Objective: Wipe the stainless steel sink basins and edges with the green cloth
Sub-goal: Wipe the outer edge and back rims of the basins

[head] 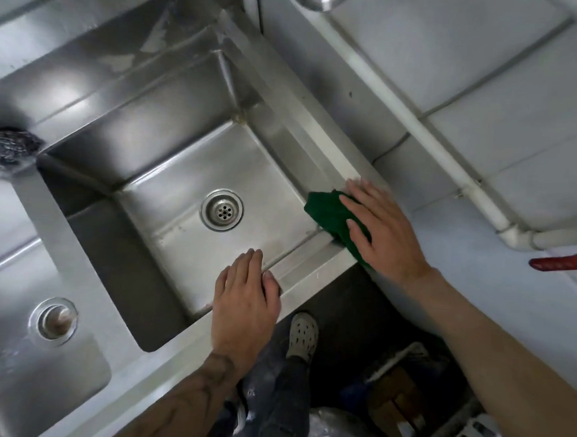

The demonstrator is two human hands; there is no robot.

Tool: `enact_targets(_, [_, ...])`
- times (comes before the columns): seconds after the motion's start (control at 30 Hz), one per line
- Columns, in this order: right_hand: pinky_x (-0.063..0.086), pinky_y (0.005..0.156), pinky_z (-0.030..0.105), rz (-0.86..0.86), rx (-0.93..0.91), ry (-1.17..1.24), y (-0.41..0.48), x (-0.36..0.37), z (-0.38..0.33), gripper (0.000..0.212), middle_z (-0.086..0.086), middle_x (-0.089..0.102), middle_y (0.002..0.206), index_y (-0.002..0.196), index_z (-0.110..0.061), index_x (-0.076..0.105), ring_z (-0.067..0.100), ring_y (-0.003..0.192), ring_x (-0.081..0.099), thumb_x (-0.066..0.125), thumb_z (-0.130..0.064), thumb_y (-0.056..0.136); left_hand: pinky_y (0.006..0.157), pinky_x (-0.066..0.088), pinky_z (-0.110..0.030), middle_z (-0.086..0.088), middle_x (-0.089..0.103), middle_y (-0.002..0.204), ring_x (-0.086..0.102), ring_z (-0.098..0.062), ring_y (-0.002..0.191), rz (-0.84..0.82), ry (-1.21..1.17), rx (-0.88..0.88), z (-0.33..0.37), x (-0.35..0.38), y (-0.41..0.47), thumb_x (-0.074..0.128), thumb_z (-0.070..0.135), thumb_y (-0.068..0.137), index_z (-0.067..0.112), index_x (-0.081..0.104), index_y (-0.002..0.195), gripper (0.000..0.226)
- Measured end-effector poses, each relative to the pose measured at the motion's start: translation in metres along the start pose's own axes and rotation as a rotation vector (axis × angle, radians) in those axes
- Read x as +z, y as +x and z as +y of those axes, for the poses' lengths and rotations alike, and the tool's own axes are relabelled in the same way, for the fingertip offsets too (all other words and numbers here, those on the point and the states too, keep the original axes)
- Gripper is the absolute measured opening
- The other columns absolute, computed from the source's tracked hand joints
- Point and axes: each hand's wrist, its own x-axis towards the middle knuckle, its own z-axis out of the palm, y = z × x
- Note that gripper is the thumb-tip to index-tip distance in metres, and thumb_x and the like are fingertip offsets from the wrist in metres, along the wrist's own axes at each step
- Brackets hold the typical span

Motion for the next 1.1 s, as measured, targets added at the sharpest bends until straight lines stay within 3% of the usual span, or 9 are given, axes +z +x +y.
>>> enact_targets(0.17, [0.017, 0.129, 0.052, -0.166, -0.053, -0.155, -0.026, 0.022, -0.080, 0.051, 0.008, 0.030, 0.170, 0.158, -0.028, 0.043, 0.024, 0.159, 0.023, 0.037, -0.046, 0.111, 0.115, 0.044, -0.047, -0.010, 0.063, 0.145, 0.057, -0.027, 0.134, 0.021, 0.004, 0.006, -0.001, 0.000, -0.001, 0.031, 0.030, 0.106, 0.008, 0.056, 0.145, 0.051])
enact_targets(0.3, [0.022, 0.128, 0.053, -0.152, -0.173, -0.164, -0.020, 0.017, -0.062, 0.045, 0.009, 0.044, 0.162, 0.146, -0.016, 0.058, 0.025, 0.154, 0.036, 0.041, -0.037, 0.111, 0.114, 0.044, -0.046, -0.008, 0.065, 0.142, 0.058, -0.026, 0.132, 0.019, -0.003, -0.002, -0.003, -0.001, -0.002, 0.034, 0.030, 0.107, 0.009, 0.057, 0.144, 0.049])
enact_targets(0.4, [0.028, 0.125, 0.056, -0.074, -0.101, -0.170, -0.008, 0.000, -0.023, 0.038, 0.012, 0.047, 0.159, 0.138, -0.008, 0.064, 0.030, 0.151, 0.040, 0.047, -0.026, 0.109, 0.114, 0.045, -0.046, -0.008, 0.066, 0.139, 0.059, -0.026, 0.130, 0.029, -0.005, 0.009, -0.004, -0.001, -0.001, 0.034, 0.030, 0.107, 0.009, 0.057, 0.142, 0.047])
enact_targets(0.53, [0.025, 0.128, 0.052, -0.113, -0.068, -0.143, -0.003, -0.002, -0.024, 0.040, 0.014, 0.043, 0.162, 0.139, -0.004, 0.060, 0.031, 0.153, 0.036, 0.045, -0.022, 0.107, 0.116, 0.043, -0.046, -0.009, 0.064, 0.142, 0.058, -0.025, 0.132, 0.021, 0.005, 0.019, -0.004, 0.001, -0.002, 0.031, 0.030, 0.108, 0.009, 0.056, 0.143, 0.048])
enact_targets(0.7, [0.022, 0.129, 0.046, -0.165, 0.004, -0.124, -0.028, 0.023, -0.087, 0.049, 0.009, 0.034, 0.168, 0.154, -0.024, 0.049, 0.026, 0.156, 0.031, 0.040, -0.041, 0.109, 0.117, 0.042, -0.047, -0.010, 0.064, 0.141, 0.057, -0.026, 0.134, 0.014, -0.010, 0.014, -0.005, 0.002, -0.002, 0.032, 0.030, 0.109, 0.008, 0.054, 0.142, 0.046])
enact_targets(0.87, [0.040, 0.119, 0.052, -0.196, -0.152, -0.140, -0.020, 0.014, -0.055, 0.046, 0.013, 0.043, 0.162, 0.149, -0.021, 0.054, 0.032, 0.145, 0.047, 0.040, -0.039, 0.110, 0.114, 0.044, -0.048, -0.011, 0.066, 0.136, 0.059, -0.027, 0.129, 0.026, -0.022, 0.020, -0.006, 0.000, -0.003, 0.034, 0.029, 0.108, 0.008, 0.055, 0.139, 0.043])
enact_targets(0.97, [0.043, 0.115, 0.056, -0.131, -0.031, -0.139, -0.013, 0.002, -0.030, 0.045, 0.014, 0.045, 0.161, 0.147, -0.015, 0.058, 0.032, 0.146, 0.046, 0.041, -0.035, 0.110, 0.115, 0.044, -0.048, -0.010, 0.065, 0.137, 0.059, -0.027, 0.129, 0.026, -0.036, 0.013, -0.004, 0.000, -0.003, 0.034, 0.030, 0.108, 0.008, 0.055, 0.139, 0.043])
enact_targets(1.1, [0.039, 0.118, 0.056, -0.026, 0.082, -0.073, -0.023, 0.026, -0.082, 0.048, 0.013, 0.048, 0.159, 0.143, -0.017, 0.061, 0.031, 0.147, 0.045, 0.035, -0.039, 0.110, 0.113, 0.045, -0.046, -0.008, 0.066, 0.134, 0.060, -0.026, 0.127, 0.049, -0.029, -0.006, -0.004, 0.001, -0.002, 0.033, 0.028, 0.107, 0.009, 0.056, 0.137, 0.042])
